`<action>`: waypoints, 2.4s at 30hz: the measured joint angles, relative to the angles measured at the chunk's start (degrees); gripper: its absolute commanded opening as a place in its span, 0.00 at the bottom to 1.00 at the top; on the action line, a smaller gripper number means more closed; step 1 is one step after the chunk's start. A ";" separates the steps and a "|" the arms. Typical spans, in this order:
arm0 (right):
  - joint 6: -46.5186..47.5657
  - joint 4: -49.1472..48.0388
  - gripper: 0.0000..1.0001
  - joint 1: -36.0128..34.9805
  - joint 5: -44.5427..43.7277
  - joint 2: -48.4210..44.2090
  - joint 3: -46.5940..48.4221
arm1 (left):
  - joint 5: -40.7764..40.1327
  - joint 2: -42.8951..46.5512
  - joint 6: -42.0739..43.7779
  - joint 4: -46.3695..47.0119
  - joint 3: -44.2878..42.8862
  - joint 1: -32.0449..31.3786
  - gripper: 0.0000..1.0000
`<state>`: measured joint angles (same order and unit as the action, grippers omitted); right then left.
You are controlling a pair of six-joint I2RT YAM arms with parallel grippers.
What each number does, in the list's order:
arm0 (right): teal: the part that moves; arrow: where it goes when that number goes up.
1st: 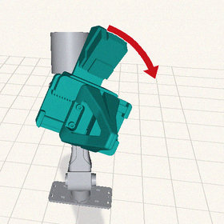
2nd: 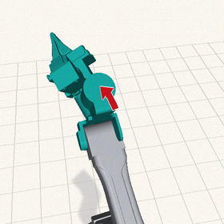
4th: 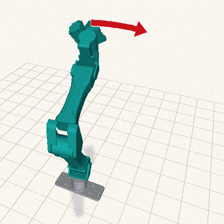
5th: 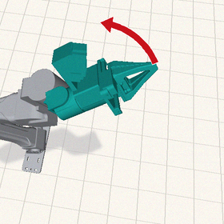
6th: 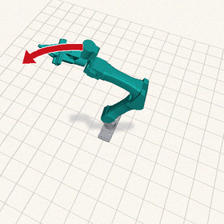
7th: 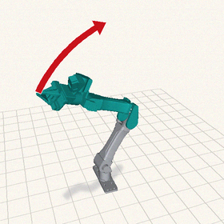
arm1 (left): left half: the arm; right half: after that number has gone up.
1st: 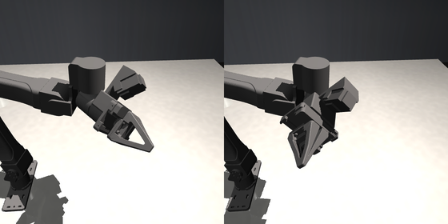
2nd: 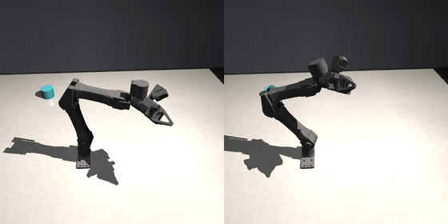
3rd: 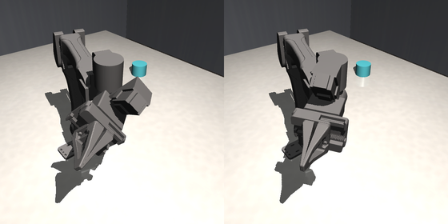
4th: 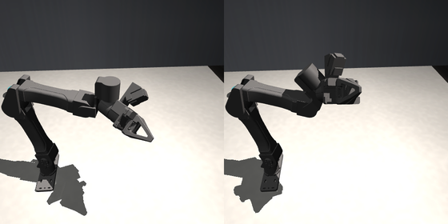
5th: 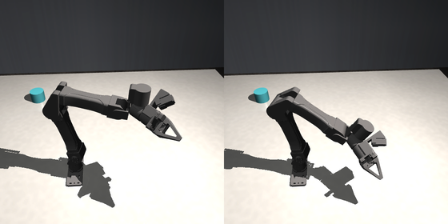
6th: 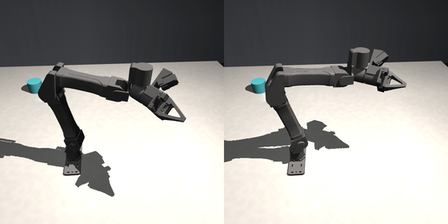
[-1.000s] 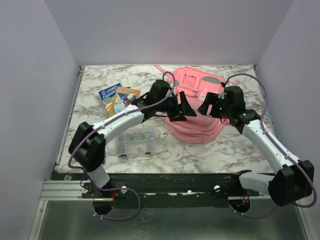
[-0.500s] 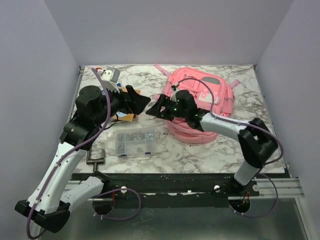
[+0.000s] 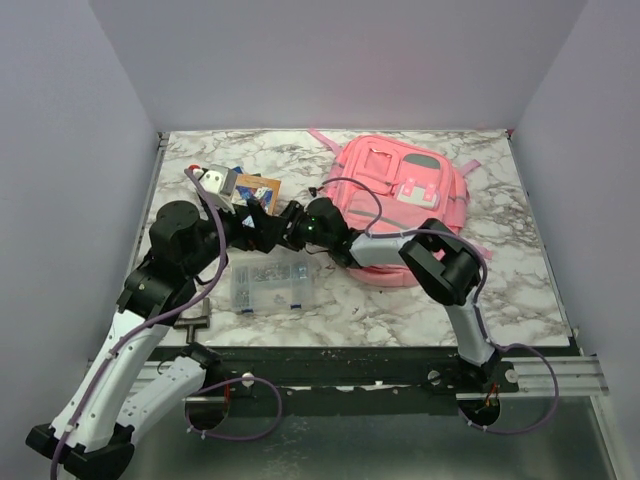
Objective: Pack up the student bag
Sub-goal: Pick up the book from the center of the board.
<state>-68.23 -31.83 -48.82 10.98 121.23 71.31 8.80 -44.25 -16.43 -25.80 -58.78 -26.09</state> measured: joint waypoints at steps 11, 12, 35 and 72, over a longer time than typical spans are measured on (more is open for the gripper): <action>-1.44 1.64 0.19 -0.61 -2.73 8.83 11.15 | 0.46 1.31 0.00 0.37 0.00 -0.02 0.89; -1.73 1.68 0.11 -0.63 -2.78 9.20 11.54 | 0.44 1.42 0.00 0.37 0.00 -0.02 0.89; 13.60 10.23 0.00 10.86 15.02 -44.46 -23.30 | -0.42 -4.07 -5.66 0.63 0.11 3.04 0.97; 28.37 32.30 0.65 11.56 27.98 -69.07 -15.39 | 53.88 -4.20 -51.30 59.93 15.26 6.60 0.00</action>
<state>-39.86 0.47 -37.26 38.96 52.16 55.92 62.67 -48.45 -67.72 34.13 -43.53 -19.49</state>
